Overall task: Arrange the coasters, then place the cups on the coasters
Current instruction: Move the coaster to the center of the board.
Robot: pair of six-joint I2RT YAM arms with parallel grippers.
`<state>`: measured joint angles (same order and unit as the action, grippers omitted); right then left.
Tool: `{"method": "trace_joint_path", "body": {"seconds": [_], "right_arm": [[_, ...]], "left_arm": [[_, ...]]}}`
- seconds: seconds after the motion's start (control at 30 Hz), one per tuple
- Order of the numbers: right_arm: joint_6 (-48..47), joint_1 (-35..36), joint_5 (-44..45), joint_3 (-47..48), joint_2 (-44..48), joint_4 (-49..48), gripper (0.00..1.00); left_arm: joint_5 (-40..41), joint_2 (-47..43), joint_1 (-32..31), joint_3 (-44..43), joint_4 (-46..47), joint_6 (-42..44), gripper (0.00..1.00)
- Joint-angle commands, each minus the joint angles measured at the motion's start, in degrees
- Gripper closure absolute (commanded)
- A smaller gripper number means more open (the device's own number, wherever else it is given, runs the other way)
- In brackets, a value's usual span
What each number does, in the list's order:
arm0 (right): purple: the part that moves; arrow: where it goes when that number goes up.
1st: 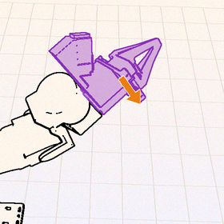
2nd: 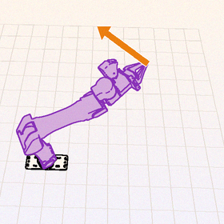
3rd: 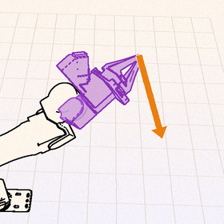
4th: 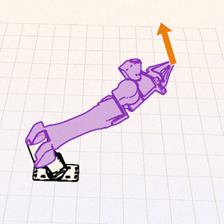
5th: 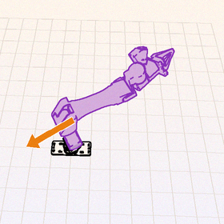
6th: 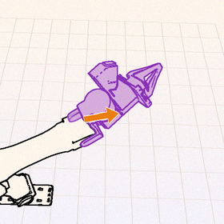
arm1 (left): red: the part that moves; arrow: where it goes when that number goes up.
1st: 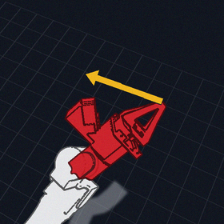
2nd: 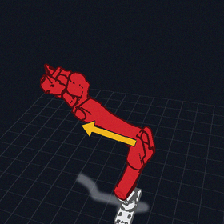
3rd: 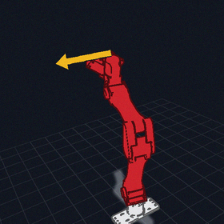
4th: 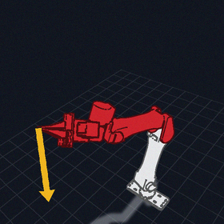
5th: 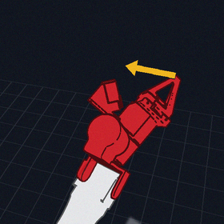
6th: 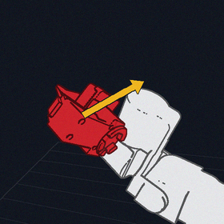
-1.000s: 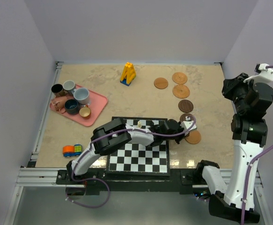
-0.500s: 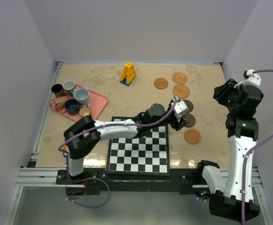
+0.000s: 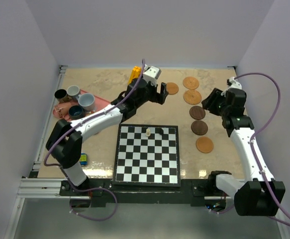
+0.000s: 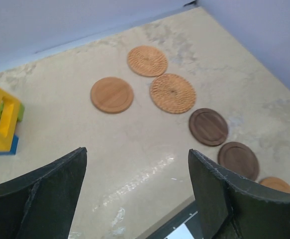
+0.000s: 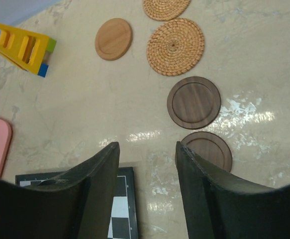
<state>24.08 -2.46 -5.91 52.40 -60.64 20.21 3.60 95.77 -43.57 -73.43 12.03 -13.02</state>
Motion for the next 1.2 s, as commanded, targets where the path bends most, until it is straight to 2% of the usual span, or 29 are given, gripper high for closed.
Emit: {"method": "trace_joint_path", "body": {"seconds": [0.0,0.23,0.37,0.4,0.47,0.6,0.9,1.17], "right_arm": [[-0.9,3.9,3.5,1.9,-2.8,-7.1,0.43],[-4.0,6.3,1.9,3.8,-7.0,-9.6,0.32],[-5.4,6.3,2.2,3.5,-6.9,-9.8,0.26],[-5.7,6.2,2.3,3.4,-6.9,-9.8,0.19],[-6.1,6.4,2.2,3.4,-6.3,-10.4,0.15],[-6.1,6.2,2.3,4.1,-4.9,-11.2,0.13],[-6.0,6.3,0.4,6.1,-4.6,-12.1,0.12],[-6.9,6.4,-0.5,5.5,-6.2,-12.4,0.12]], "left_arm": [[3.5,7.7,1.1,-6.5,-9.0,-2.4,0.14],[1.9,26.7,3.2,-27.1,-17.6,-0.4,0.12],[0.3,36.7,4.5,-39.0,-19.7,1.5,0.05],[0.0,39.5,4.8,-41.4,-20.1,2.0,0.03],[-0.3,42.7,5.5,-45.5,-20.4,2.2,0.00],[0.0,47.2,7.0,-48.7,-18.5,1.5,0.00],[-7.9,53.2,8.1,-53.2,-9.1,-1.0,0.00],[-5.7,57.9,8.1,-57.6,-6.1,-1.7,0.12]]}}
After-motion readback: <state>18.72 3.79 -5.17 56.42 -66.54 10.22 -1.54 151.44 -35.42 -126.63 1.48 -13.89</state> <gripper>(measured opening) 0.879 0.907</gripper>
